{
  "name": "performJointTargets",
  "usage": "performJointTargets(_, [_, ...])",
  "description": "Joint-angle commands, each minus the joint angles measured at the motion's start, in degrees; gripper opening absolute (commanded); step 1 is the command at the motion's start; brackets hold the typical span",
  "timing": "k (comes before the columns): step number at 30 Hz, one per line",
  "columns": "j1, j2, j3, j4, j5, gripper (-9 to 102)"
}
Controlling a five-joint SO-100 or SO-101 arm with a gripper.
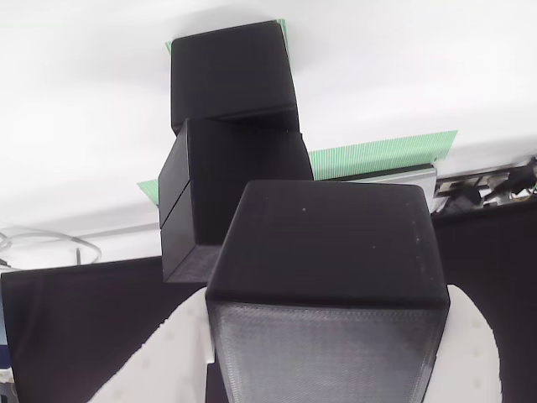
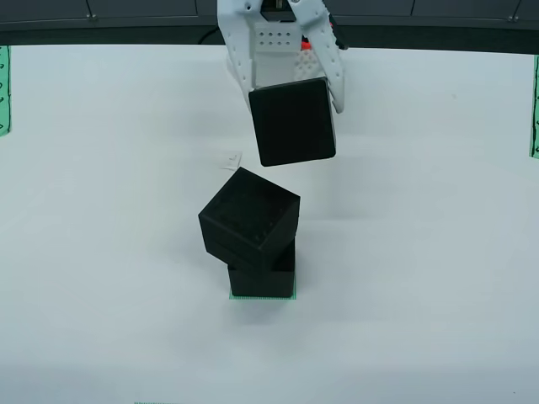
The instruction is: Stack 3 Blocks on the chosen place.
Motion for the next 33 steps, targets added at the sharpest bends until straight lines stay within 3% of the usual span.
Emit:
performJointTargets(1, [0.5,2.7,-2.9,0.4,0.8,21])
performJointTargets(14, [5.2,8.0,-3.2,-1.8,0.9,21])
performJointTargets(27, [10.5,2.5,0.5,-15.6,0.9,21])
performJointTargets(33, [12.9,-3.1,3.8,-26.9,0.9,21])
